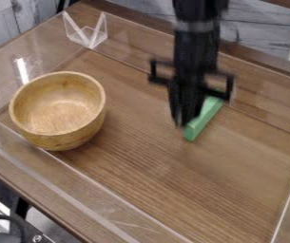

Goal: Put the green block in the brown bowl

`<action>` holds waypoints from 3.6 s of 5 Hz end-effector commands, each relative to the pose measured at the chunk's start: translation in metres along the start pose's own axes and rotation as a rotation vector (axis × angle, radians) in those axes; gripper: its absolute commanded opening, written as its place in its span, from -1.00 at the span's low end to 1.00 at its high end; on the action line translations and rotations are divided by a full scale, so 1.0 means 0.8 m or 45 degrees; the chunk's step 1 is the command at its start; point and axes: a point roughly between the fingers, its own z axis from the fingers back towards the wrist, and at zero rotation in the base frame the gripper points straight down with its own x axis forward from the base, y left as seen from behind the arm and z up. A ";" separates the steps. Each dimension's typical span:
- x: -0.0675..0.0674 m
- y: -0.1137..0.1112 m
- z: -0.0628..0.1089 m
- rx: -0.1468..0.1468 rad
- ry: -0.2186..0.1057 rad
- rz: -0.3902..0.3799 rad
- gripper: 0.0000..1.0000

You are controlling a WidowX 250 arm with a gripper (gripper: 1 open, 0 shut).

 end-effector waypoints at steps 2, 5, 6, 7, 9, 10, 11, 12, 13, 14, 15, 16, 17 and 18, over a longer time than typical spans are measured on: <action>0.029 0.021 0.096 0.006 -0.246 0.076 1.00; 0.063 -0.002 0.062 0.033 -0.328 -0.032 1.00; 0.071 -0.005 0.041 0.041 -0.351 -0.047 1.00; 0.079 -0.004 0.022 0.047 -0.373 -0.054 1.00; 0.099 -0.003 -0.013 0.051 -0.409 -0.061 1.00; 0.105 0.000 -0.027 0.050 -0.417 -0.060 1.00; 0.111 0.003 -0.038 0.045 -0.424 -0.057 1.00; 0.117 0.007 -0.049 0.042 -0.427 -0.052 1.00; 0.121 0.010 -0.058 0.038 -0.428 -0.047 1.00; 0.123 0.013 -0.065 0.033 -0.427 -0.042 1.00; 0.124 0.014 -0.069 0.027 -0.422 -0.039 -1.00; 0.121 0.015 -0.070 0.020 -0.403 -0.034 -1.00; 0.111 0.019 -0.061 0.012 -0.358 -0.018 -1.00; 0.097 0.023 -0.052 0.004 -0.298 0.003 -1.00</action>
